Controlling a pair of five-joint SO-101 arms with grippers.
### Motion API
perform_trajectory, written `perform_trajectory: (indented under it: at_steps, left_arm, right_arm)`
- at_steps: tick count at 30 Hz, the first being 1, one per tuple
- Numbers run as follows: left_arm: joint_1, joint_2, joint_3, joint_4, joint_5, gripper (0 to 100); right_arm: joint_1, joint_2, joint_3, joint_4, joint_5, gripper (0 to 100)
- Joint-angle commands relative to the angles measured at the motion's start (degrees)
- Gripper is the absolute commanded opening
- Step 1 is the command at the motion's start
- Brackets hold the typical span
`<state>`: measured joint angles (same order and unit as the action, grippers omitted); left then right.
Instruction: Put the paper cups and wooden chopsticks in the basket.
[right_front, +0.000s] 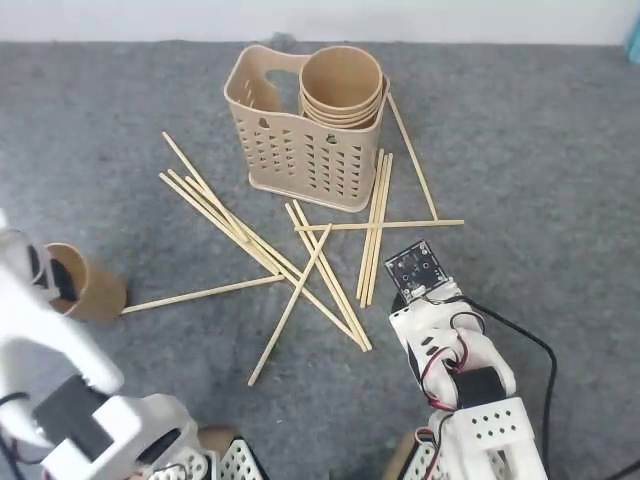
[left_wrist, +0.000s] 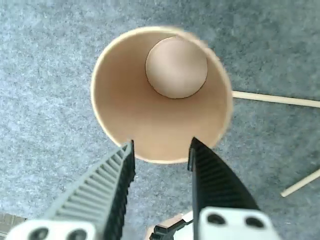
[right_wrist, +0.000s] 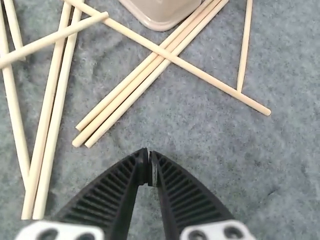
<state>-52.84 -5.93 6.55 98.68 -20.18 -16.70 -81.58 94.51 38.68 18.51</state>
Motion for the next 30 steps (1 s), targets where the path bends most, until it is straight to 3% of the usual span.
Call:
perform_trajectory:
  at_steps: [1,10,14,19,26,30]
  left_arm:
    - [-0.7,-3.3,-2.6,0.4,-0.4,16]
    - [-0.2,-3.3,-10.2,0.5,0.7,16]
    - [3.2,-3.3,-13.8,0.5,1.8,16]
    - [9.0,-3.2,-16.0,0.4,-9.1,16]
    - [17.1,-3.1,-6.2,0.4,-12.7,16]
    - [19.3,-3.1,1.5,-5.3,-13.3,16]
  right_arm:
    - [0.3,-1.2,-0.2,0.2,1.1,0.8]
    - [0.3,-1.2,-0.2,0.2,1.2,0.8]
    - [0.3,-1.2,-0.2,0.2,1.3,0.8]
    - [0.4,-1.2,-0.2,0.2,1.3,0.8]
    - [0.5,-1.2,-0.2,0.3,1.3,0.8]
    - [0.5,-1.2,-0.2,0.3,1.3,0.8]
